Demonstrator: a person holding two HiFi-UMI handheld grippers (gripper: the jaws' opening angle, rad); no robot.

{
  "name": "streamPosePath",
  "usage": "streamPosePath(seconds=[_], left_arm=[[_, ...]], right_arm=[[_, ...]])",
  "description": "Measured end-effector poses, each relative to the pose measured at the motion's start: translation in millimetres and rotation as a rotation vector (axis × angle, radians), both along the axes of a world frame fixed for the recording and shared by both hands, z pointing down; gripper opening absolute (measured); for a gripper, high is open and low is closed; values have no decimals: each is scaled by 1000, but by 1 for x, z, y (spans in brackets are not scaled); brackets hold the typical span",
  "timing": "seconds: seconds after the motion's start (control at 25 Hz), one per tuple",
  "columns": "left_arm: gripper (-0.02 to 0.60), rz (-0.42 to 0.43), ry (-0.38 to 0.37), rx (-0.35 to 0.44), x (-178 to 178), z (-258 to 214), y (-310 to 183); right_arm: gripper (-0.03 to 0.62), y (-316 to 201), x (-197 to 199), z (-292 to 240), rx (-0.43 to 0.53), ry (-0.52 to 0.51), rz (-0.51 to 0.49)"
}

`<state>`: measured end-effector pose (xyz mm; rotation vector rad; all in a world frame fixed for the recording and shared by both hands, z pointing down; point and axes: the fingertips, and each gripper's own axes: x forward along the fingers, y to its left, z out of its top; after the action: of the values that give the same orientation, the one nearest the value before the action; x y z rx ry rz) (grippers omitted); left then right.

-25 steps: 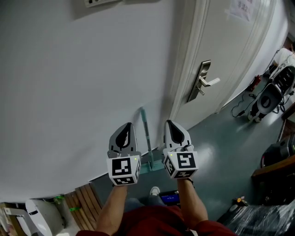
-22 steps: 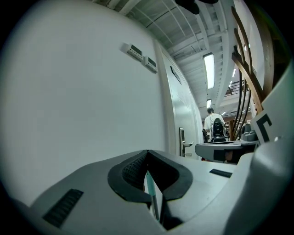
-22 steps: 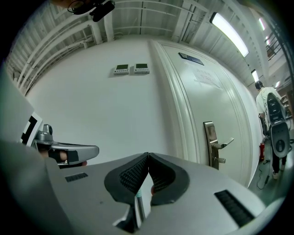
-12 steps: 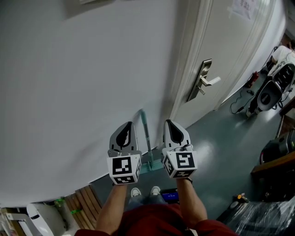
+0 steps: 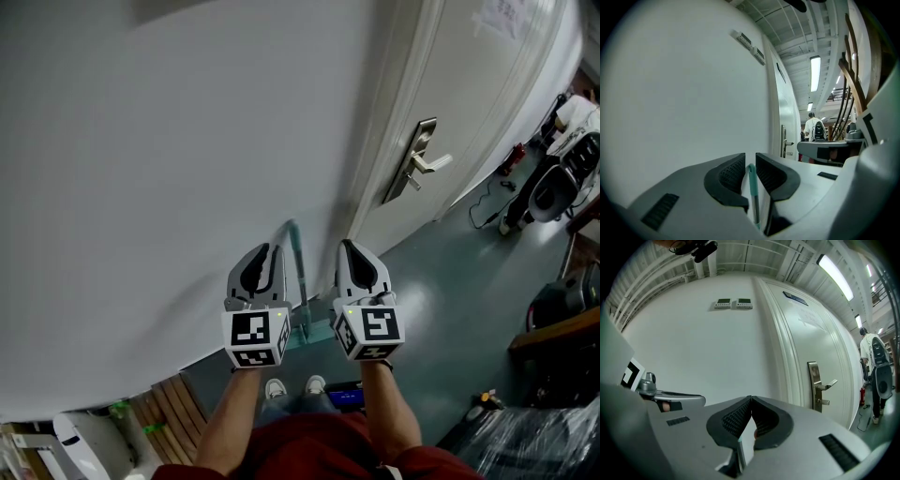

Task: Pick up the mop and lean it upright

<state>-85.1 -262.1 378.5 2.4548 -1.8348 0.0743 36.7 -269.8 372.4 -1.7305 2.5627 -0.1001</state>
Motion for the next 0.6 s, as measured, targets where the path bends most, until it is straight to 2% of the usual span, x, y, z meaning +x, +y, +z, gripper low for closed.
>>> streamPosePath(seconds=[0.08,0.32,0.6], left_arm=[[111,9,3,-18,2,7,-4],[165,20,25,-69,10,31,-15],[199,40,33,-155,22,70,-29]], right_arm=[[17,-1,1,1,-3,3,5],[16,-4,6,5,-12,8,20],[16,-8,13,13,-28,16,33]])
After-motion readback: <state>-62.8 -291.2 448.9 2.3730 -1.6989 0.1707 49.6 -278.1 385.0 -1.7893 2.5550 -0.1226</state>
